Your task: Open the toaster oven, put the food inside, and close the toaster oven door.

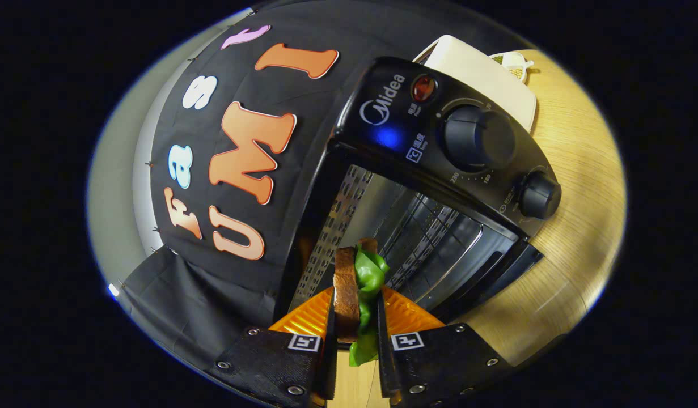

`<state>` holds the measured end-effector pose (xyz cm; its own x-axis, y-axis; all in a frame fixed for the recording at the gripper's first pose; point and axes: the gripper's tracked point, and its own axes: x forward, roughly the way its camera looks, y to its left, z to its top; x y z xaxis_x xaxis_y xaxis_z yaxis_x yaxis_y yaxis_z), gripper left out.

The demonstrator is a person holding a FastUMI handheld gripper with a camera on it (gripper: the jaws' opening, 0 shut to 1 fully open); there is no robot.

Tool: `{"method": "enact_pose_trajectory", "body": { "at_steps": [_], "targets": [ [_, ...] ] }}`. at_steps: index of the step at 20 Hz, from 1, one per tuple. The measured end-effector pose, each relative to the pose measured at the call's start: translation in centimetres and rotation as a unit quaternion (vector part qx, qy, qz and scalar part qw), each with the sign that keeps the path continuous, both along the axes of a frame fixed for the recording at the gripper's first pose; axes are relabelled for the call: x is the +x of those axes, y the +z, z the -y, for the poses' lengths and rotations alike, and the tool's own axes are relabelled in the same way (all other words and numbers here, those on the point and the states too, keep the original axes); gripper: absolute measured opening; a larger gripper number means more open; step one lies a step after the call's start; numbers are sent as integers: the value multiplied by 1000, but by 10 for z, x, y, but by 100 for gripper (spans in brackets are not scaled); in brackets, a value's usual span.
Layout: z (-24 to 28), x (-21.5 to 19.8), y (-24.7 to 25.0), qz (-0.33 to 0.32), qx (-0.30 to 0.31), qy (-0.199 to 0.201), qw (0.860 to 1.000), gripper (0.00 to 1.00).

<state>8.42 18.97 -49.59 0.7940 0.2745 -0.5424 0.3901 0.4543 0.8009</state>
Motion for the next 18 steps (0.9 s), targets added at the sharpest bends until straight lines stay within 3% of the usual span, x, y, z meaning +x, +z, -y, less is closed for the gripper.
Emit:
{"method": "enact_pose_trajectory", "body": {
  "at_steps": [5, 9, 11, 15, 18],
  "targets": [
    [4, 29, -11, 16, -45, -23, 999, 31],
    [7, 33, -14, 26, -114, -16, 993, 31],
    [12, 30, -20, 9, -156, -5, 988, 36],
    [26, 20, -21, -17, -270, 41, 962, 54],
    [40, 10, -20, -36, -359, 88, 928, 69]
  ]
}}
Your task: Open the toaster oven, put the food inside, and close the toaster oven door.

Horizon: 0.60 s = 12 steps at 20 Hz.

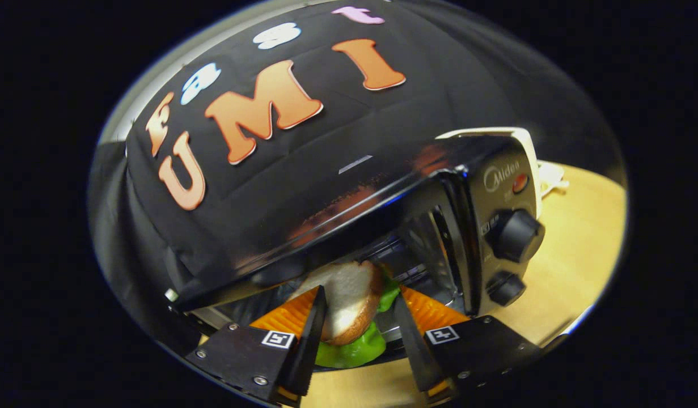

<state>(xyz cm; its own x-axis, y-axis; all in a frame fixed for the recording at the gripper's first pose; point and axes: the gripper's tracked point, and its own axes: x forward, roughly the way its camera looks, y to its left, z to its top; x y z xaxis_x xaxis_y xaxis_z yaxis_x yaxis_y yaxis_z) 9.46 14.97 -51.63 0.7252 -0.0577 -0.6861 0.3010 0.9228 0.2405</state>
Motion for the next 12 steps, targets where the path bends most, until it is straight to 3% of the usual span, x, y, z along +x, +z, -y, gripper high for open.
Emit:
{"method": "enact_pose_trajectory", "body": {
  "at_steps": [2, 7, 12],
  "targets": [
    [1, -8, 8, -12, -32, 41, 999, 79],
    [-1, -27, 63, 15, -91, 143, 985, 85],
    [-23, -90, 93, 9, -58, 238, 970, 93]
  ]
}}
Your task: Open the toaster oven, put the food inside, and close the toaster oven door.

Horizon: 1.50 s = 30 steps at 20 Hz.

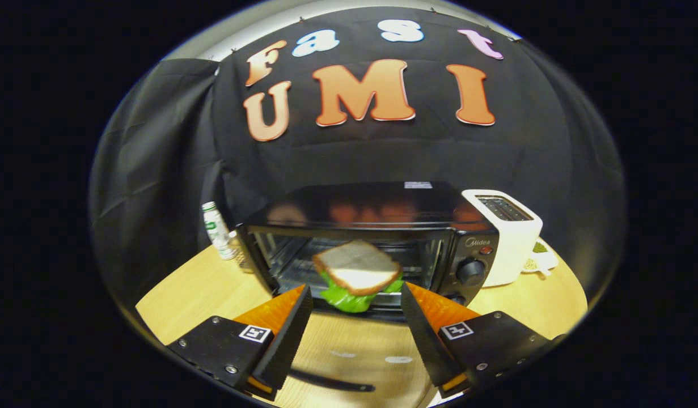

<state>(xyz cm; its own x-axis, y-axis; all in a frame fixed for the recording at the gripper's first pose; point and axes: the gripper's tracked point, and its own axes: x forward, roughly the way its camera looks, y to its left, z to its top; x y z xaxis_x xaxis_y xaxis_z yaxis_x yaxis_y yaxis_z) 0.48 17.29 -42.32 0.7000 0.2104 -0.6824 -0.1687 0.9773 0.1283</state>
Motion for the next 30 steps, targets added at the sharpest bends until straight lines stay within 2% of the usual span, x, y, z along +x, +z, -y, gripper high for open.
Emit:
{"method": "enact_pose_trajectory", "body": {
  "at_steps": [4, 9, 12, 14, 16, 19, 23, 30],
  "targets": [
    [1, -45, 0, -24, -4, 26, 999, 98],
    [-11, -106, -15, -93, 36, 58, 993, 98],
    [-12, -131, -26, -107, 23, 75, 991, 98],
    [-10, -143, -31, -117, 19, 70, 990, 98],
    [-9, -150, -39, -136, 22, 58, 989, 98],
    [1, -155, -62, -159, -13, 52, 986, 97],
    [-2, -158, -77, -193, -6, 45, 980, 96],
    [-22, -142, -86, -198, -12, 51, 979, 95]
  ]
}}
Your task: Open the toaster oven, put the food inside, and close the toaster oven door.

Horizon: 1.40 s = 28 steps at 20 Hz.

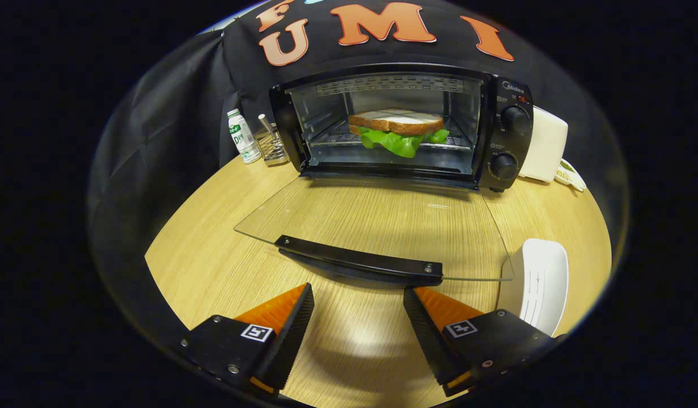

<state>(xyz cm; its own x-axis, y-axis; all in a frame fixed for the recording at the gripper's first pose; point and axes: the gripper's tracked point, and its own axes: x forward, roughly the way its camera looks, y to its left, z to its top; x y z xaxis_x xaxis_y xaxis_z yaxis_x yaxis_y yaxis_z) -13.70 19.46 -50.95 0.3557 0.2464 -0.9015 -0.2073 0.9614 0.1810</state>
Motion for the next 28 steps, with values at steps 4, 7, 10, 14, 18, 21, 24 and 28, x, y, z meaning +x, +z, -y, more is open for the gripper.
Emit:
{"method": "enact_pose_trajectory", "body": {
  "at_steps": [4, 7, 10, 14, 18, 21, 24, 28],
  "targets": [
    [-3, 37, 23, 53, 0, -10, 999, 94],
    [6, 79, 45, 108, -24, -17, 994, 94],
    [15, 118, 61, 146, -41, -33, 988, 94],
    [19, 158, 76, 175, -39, -53, 982, 95],
    [18, 194, 108, 237, -26, -73, 968, 94],
    [19, 202, 152, 289, -19, -71, 954, 94],
    [25, 205, 210, 360, -17, -65, 931, 95],
    [49, 201, 300, 441, -24, -68, 895, 97]
  ]
}}
